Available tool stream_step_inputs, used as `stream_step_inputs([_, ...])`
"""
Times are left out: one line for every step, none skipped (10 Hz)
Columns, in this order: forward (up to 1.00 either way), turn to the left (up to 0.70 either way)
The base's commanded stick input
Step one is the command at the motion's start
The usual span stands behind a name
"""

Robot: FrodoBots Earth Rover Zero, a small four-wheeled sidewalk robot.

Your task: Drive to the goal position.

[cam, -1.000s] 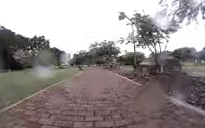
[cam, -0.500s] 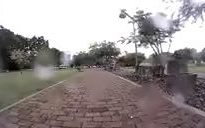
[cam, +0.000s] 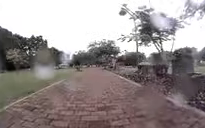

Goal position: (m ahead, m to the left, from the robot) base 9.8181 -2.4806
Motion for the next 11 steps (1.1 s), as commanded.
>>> stream_step_inputs([0.7, 0.0])
stream_step_inputs([0.7, 0.0])
stream_step_inputs([0.7, 0.0])
stream_step_inputs([0.7, 0.0])
stream_step_inputs([0.7, 0.0])
stream_step_inputs([0.7, 0.0])
stream_step_inputs([0.7, 0.0])
stream_step_inputs([0.7, 0.0])
stream_step_inputs([0.7, 0.0])
stream_step_inputs([0.7, 0.0])
stream_step_inputs([0.7, 0.0])
